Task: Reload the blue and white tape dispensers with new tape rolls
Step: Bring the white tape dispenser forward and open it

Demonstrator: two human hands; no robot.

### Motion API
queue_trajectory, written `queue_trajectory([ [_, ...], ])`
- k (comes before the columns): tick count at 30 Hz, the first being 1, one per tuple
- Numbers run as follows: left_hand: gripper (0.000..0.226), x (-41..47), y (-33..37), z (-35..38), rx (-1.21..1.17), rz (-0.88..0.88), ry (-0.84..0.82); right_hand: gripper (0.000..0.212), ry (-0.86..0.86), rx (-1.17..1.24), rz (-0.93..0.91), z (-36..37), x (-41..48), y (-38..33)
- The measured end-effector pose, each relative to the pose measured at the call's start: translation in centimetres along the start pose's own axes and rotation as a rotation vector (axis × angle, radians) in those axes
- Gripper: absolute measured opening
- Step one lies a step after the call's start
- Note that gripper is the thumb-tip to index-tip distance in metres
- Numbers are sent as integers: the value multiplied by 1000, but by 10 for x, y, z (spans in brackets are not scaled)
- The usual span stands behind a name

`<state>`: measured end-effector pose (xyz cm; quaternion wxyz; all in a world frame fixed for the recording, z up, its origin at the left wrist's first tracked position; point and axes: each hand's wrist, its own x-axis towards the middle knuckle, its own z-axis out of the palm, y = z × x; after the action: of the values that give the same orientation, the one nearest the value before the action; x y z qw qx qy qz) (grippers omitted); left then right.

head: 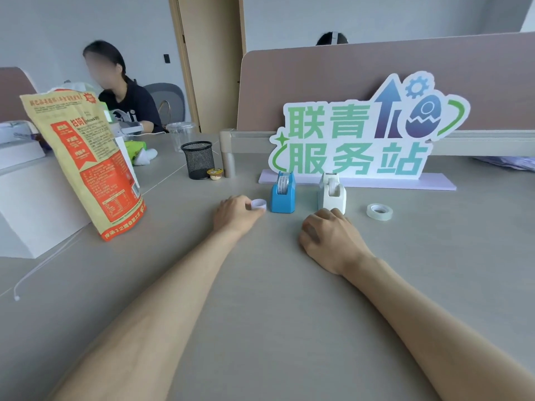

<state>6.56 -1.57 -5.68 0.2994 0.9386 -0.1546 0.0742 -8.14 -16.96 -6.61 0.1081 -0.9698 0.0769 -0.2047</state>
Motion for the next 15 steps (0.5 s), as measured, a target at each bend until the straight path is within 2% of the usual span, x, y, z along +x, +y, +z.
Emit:
queue_trajectory([
  [9, 39, 50, 4, 20, 115, 33, -20, 26, 17, -8, 2, 1, 0, 1],
  [15, 52, 26, 0, 17, 157, 31, -42, 26, -27, 24, 24, -5, -4, -2],
])
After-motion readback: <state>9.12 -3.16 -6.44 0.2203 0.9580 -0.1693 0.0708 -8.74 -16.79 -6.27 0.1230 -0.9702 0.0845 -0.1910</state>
